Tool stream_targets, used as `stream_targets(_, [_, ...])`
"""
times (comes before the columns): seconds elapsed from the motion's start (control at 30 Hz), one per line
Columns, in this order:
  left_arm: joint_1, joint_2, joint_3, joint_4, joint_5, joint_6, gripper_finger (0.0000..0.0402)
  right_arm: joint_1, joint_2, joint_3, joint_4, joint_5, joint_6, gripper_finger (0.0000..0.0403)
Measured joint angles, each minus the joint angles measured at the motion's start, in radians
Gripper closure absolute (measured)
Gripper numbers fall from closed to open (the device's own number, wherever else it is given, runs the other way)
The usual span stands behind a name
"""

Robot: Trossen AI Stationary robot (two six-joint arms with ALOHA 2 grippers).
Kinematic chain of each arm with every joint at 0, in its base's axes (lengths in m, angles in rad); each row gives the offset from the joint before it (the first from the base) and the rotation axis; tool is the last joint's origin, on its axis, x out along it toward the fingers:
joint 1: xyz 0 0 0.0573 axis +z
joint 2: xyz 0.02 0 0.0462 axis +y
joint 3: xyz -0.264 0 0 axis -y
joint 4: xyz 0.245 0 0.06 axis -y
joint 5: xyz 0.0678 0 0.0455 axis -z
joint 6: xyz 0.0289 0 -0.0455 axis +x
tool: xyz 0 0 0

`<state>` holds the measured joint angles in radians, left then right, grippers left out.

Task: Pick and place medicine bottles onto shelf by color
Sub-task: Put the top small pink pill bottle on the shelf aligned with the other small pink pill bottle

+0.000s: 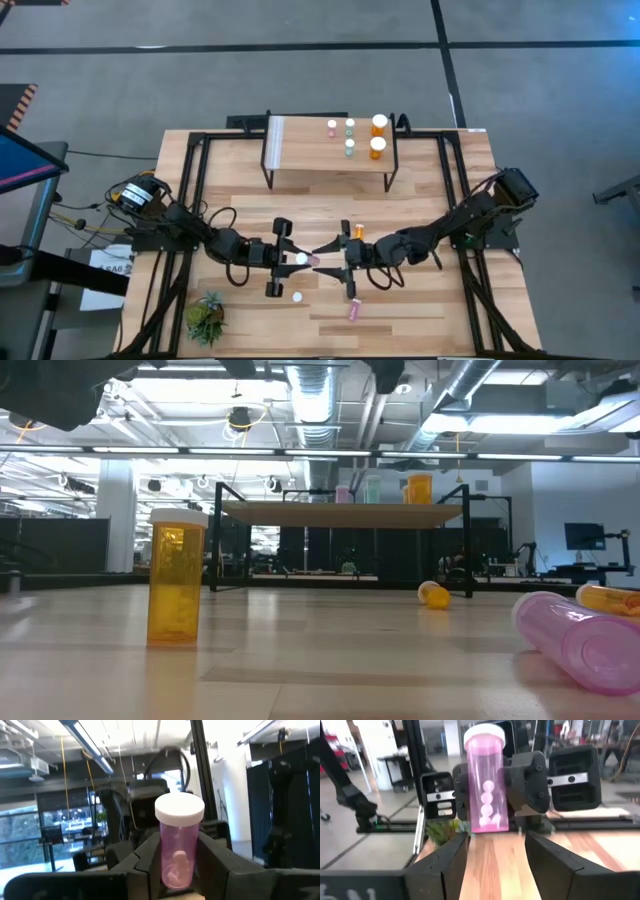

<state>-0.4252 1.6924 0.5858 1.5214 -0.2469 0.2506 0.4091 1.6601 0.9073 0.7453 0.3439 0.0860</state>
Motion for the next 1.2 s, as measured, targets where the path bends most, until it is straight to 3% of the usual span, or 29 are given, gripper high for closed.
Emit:
stream_targets(0.27, [0.0,-0.005,0.0,-0.28,-0.108,-0.073,0.0306,0.012,-0.169,0.0,-0.388,0.056,0.161,0.0183])
stream_targets(0.53, [0.034,-0.059,0.0,-0.633,-0.18,-0.23,0.0304,0.028,-0.198,0.052,-0.594,0.082,0.179,0.0183])
stream_targets(0.7, [0.066,-0.085,0.006,-0.767,-0.147,-0.297,0.0303,0.001,-0.114,0.211,-0.816,0.084,0.178,0.0183])
stream_targets(0.87, [0.067,-0.09,0.01,-0.796,-0.117,-0.308,0.0303,-0.041,0.021,0.396,-1.071,0.078,0.177,0.0183])
stream_targets(1.2, [0.067,-0.09,0.01,-0.814,-0.099,-0.315,0.0303,-0.086,0.148,0.532,-1.137,-0.028,0.151,0.0183])
